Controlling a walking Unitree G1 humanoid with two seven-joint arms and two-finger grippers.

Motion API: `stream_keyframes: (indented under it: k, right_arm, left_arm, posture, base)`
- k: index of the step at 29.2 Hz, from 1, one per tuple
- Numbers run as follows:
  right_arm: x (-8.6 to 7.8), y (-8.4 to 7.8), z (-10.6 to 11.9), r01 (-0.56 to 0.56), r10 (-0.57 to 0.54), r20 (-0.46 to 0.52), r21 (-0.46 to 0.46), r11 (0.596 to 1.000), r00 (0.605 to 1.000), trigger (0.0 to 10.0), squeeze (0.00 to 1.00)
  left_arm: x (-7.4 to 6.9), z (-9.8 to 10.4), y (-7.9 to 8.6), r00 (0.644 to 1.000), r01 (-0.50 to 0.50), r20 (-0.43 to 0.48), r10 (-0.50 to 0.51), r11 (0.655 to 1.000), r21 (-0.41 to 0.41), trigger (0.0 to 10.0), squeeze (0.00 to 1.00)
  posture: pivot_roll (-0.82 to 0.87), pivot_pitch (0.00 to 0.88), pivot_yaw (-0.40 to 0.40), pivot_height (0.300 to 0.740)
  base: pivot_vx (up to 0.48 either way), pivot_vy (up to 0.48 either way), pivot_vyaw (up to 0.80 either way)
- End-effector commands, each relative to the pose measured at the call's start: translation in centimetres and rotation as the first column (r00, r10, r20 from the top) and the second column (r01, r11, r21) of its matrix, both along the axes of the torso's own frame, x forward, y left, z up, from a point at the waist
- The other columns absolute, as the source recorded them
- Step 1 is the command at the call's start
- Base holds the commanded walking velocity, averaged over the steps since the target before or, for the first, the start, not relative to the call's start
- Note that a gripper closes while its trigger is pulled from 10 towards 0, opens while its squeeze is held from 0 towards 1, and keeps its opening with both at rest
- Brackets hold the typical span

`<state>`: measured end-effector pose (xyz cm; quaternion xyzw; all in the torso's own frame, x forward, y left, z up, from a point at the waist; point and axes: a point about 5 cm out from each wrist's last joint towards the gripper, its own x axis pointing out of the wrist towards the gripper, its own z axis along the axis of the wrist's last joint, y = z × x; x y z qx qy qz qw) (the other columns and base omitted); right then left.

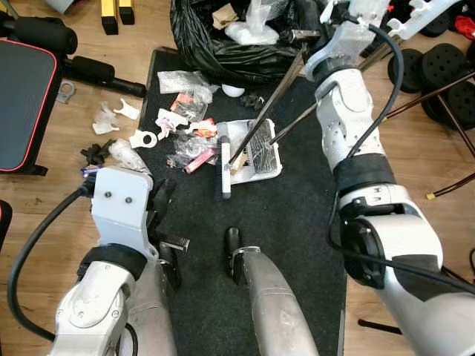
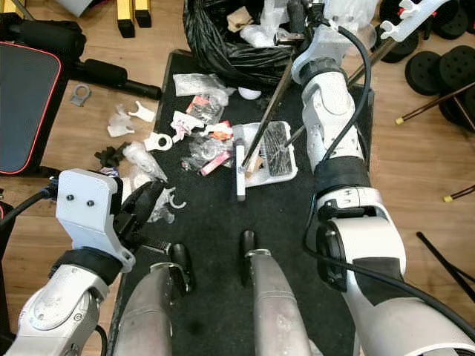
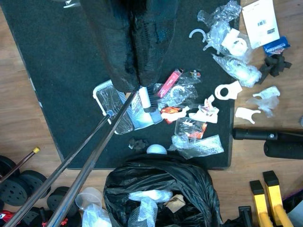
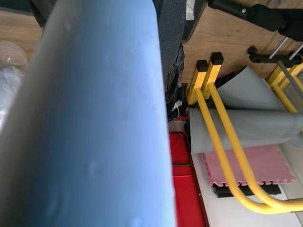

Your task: Sweep floor

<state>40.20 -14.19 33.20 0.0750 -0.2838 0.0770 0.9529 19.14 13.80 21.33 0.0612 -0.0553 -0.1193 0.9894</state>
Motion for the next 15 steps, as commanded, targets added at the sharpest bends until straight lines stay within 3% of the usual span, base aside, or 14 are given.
stream_keyframes:
  k: [1,10,13,15]
  right_arm:
    - [-0.2,-0.1,0.1,-0.031,0.031,0.013,0.000,1.000,0.999,10.0,0.00]
    - [0.0,1.9,-0.7,-0.155,0.156,-0.057,0.030,0.987,0.986,10.0,0.00]
    - [0.2,3.9,-2.5,-0.235,0.251,-0.147,0.121,0.965,0.957,10.0,0.00]
    - [0.2,3.9,-2.5,-0.235,0.251,-0.147,0.121,0.965,0.957,10.0,0.00]
  left_arm:
    - [-0.2,-0.5,0.2,0.998,-0.052,-0.020,0.052,0.999,-0.012,10.0,0.00]
    - [-0.2,-0.5,0.3,0.998,-0.052,-0.021,0.052,0.999,-0.013,10.0,0.00]
    - [-0.2,-0.5,0.2,0.998,-0.053,-0.020,0.052,0.999,-0.013,10.0,0.00]
    - [-0.2,-0.5,0.2,0.998,-0.053,-0.020,0.052,0.999,-0.013,10.0,0.00]
  posture:
    - [-0.07,0.576,-0.178,0.740]
    - [-0.07,0.576,-0.179,0.740]
    - [-0.07,0.577,-0.181,0.740]
    - [-0.07,0.577,-0.181,0.740]
  base:
    - [0.000,0.000,0.00]
    - [0.000,0.000,0.00]
    - [0.000,0.000,0.00]
    - [0.000,0.000,0.00]
